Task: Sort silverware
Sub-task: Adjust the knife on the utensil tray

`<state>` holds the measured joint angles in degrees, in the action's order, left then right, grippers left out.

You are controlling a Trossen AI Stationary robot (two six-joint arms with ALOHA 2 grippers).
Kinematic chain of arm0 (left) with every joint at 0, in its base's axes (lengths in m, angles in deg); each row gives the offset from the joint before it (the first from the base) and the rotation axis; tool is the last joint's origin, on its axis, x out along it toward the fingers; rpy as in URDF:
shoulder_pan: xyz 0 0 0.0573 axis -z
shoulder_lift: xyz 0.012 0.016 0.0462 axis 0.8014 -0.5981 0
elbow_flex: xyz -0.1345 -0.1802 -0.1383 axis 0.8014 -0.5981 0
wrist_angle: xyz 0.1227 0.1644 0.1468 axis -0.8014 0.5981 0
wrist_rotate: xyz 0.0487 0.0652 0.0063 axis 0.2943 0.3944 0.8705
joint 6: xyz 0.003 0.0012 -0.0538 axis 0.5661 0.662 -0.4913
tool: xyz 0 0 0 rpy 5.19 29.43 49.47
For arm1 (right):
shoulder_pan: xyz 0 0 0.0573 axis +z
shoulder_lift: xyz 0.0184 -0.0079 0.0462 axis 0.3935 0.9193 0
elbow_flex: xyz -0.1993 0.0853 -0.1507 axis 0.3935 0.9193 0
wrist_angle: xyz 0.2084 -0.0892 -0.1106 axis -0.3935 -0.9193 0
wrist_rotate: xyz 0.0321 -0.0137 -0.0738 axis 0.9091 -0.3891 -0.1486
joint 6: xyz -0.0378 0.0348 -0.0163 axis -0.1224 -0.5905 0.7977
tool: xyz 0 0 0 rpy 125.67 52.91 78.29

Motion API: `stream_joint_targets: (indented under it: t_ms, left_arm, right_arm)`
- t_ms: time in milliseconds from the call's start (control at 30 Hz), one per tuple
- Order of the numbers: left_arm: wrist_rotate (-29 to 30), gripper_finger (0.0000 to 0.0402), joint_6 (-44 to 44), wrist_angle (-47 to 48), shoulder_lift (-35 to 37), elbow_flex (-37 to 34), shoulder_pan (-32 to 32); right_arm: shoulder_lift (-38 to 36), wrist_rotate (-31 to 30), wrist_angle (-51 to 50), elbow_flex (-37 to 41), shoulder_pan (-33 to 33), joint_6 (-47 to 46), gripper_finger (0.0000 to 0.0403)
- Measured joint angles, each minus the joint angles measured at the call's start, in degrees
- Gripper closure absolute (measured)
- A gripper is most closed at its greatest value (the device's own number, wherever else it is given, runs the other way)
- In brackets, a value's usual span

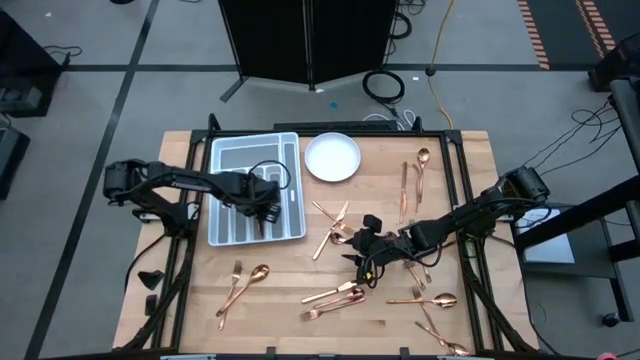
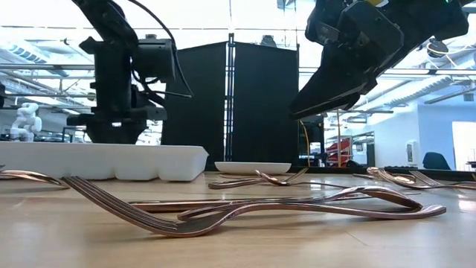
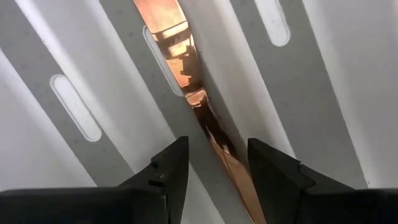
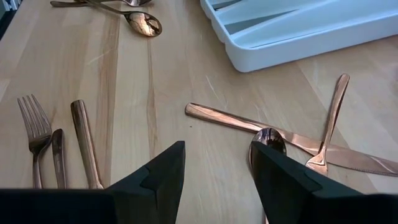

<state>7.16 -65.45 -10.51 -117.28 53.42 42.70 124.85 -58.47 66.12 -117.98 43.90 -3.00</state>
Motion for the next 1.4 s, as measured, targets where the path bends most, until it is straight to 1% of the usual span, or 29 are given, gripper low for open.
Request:
stream_joint_targets:
  t_ms: [200, 300, 367, 467, 600, 700, 900, 1133, 1300, 1400]
  left_arm:
    - [-0.17, 0.0241, -1.99, 0.58, -4.05, 0.35, 0.06]
    - [-0.15, 0.0244, -2.23, 0.87, -4.96, 0.44, 0.27]
    - [-0.16, 0.0254, -1.71, 1.16, -5.12, 0.44, 0.43]
    - [-0.11, 0.0276, 2.76, 1.55, -5.21, 0.4, 0.87]
    - [0.5, 0.0304, 5.41, 2.09, -5.19, 0.22, 0.98]
    - [0.68, 0.0317, 6.43, 2.53, -5.21, 0.22, 0.87]
    - [0.62, 0.032, 8.8, 3.82, -5.17, 0.24, 0.85]
    - [0.06, 0.0326, 7.85, 2.15, -5.17, 0.2, 0.81]
    - [0.66, 0.0365, 5.3, 1.5, -4.16, -0.04, 0.3]
    - [1.71, 0.0395, 7.2, 2.55, -2.73, -0.27, -0.17]
  right_arm:
    - [0.0, 0.02, -0.26, 0.04, 0.0, 0.02, 0.0229]
    - [0.0, 0.02, -0.39, 0.04, 0.0, 0.02, 0.0229]
    - [0.0, 0.02, -0.5, 0.04, -0.02, 0.02, 0.0229]
    - [0.0, 0.02, -0.61, 0.04, -0.01, 0.02, 0.0229]
    - [0.0, 0.02, -0.62, 0.04, -0.01, 0.02, 0.0229]
    - [0.0, 0.02, -0.61, 0.04, 0.0, 0.0, 0.0229]
    - [0.0, 0.02, -0.61, 0.04, 0.0, -0.28, 0.0229]
    - [0.0, 0.02, -0.61, 0.04, 0.0, -0.42, 0.0229]
    - [0.0, 0.02, -0.59, 0.04, 0.0, -0.42, 0.0229]
    - [0.0, 0.02, -0.6, 0.04, 0.0, -0.42, 0.0229]
